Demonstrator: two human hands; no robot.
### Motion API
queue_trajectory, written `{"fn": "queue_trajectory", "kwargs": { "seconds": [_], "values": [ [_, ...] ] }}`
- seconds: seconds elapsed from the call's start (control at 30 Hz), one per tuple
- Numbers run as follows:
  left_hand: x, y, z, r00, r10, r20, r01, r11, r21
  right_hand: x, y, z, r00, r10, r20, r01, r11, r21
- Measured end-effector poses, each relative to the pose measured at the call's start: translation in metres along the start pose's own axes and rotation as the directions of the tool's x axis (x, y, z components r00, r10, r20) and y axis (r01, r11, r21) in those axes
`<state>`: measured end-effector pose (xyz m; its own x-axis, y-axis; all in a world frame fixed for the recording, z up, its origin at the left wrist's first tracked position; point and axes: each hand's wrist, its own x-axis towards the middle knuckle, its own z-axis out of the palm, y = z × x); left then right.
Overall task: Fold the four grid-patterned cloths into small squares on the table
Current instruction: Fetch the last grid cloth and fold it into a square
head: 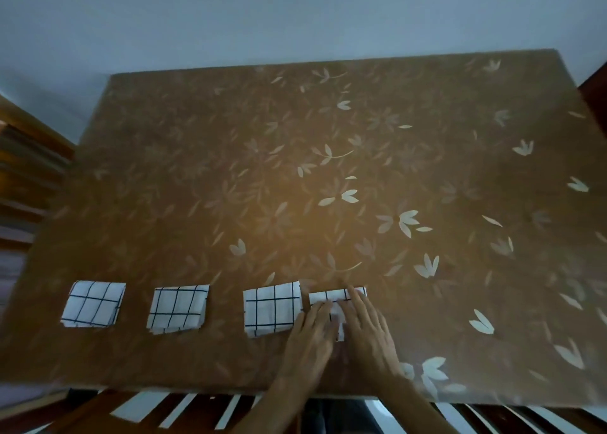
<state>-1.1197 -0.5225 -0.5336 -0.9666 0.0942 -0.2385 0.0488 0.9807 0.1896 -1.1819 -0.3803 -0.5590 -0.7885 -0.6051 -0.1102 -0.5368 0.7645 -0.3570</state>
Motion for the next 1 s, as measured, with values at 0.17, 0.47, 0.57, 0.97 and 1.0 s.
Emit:
{"fn": "queue_trajectory", "kwargs": {
  "seconds": [0.17, 0.47, 0.57, 0.97, 1.0],
  "values": [
    [0.002, -0.007, -0.005, 0.996, -0.027, 0.087, 0.029, 0.999, -0.025, 0.001, -0.002, 0.017, 0.996, -0.078, 0.031, 0.078, 0.997, 0.020],
    [-0.006, -0.025, 0.001, 1.000, 0.024, 0.019, -0.024, 1.000, 0.012, -0.008, 0.030, 0.009, 0.999, 0.023, 0.044, -0.022, 0.999, -0.035],
    [-0.012, -0.040, -0.006, 0.993, -0.114, -0.037, 0.111, 0.991, -0.074, -0.005, 0.016, 0.005, 0.997, 0.074, 0.001, -0.074, 0.997, 0.025],
    [-0.034, -0.102, 0.005, 0.990, -0.110, 0.094, 0.113, 0.993, -0.033, -0.002, -0.052, 0.008, 0.994, -0.103, -0.027, 0.106, 0.981, 0.163],
    [-0.036, -0.104, 0.003, 0.990, -0.116, 0.082, 0.120, 0.991, -0.052, 0.000, -0.059, 0.008, 0.993, -0.114, -0.023, 0.116, 0.981, 0.154]
  ]
}}
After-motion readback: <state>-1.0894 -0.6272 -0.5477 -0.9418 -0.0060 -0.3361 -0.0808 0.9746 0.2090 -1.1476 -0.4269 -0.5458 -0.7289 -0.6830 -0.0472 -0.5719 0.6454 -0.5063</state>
